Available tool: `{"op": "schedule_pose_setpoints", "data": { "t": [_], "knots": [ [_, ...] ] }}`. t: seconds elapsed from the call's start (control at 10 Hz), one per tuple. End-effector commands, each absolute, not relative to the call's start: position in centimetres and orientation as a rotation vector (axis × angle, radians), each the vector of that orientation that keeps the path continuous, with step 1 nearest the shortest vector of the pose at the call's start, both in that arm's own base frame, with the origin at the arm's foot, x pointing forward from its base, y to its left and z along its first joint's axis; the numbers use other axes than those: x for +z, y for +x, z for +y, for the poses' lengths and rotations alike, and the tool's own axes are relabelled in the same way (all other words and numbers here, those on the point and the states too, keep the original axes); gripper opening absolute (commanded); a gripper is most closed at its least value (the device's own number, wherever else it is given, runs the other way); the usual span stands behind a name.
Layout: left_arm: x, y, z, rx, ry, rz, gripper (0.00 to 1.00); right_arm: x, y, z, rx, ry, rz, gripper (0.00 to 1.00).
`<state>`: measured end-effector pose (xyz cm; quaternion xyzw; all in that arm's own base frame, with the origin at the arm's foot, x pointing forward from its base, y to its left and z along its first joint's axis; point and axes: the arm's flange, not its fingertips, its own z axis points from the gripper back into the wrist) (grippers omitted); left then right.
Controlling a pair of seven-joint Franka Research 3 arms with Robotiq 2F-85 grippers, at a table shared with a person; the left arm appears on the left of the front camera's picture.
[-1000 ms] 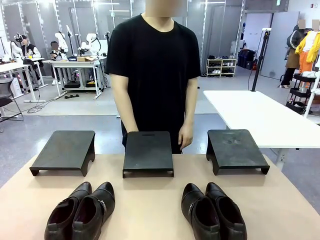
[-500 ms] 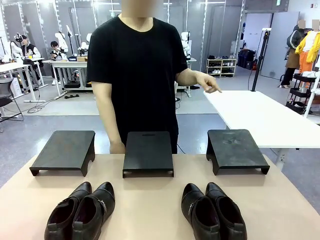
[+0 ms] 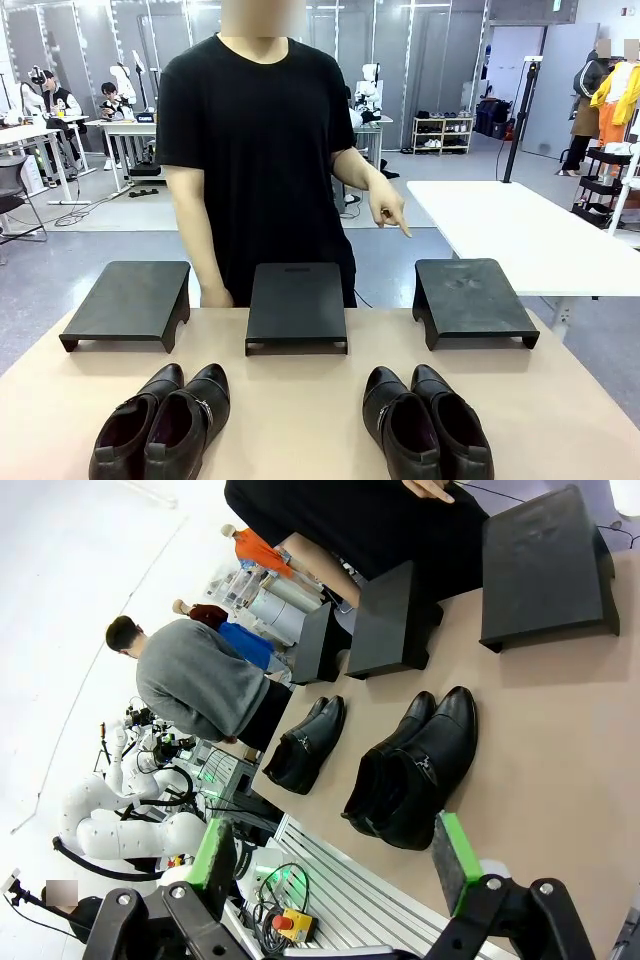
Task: Place the shoes on the stand as instructed by the person.
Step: Pick up one pair of Shoes and place it on the Shoes Stand indicated by the person.
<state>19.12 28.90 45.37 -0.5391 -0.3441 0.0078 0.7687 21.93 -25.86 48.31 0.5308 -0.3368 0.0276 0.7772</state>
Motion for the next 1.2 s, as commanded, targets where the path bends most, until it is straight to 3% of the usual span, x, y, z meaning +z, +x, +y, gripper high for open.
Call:
{"op": "schedule_pose_setpoints", "data": {
  "t": [0.0, 0.6, 1.1],
  "knots": [
    [45.4, 19.0, 29.1, -0.005, -1.18, -0.766, 1.0, 48.5, 22.0, -26.1, 0.079, 1.147, -0.747, 1.0],
    [45.4, 19.0, 29.1, -0.005, -1.18, -0.766, 1.0, 50.7, 23.4, -24.5, 0.102, 1.133, -0.639, 1.0],
    [45.4, 19.0, 29.1, -0.005, -1.18, -0.766, 1.0, 55.4, 26.8, -12.5, 0.09, 0.895, -0.4, 1.0]
  ]
}}
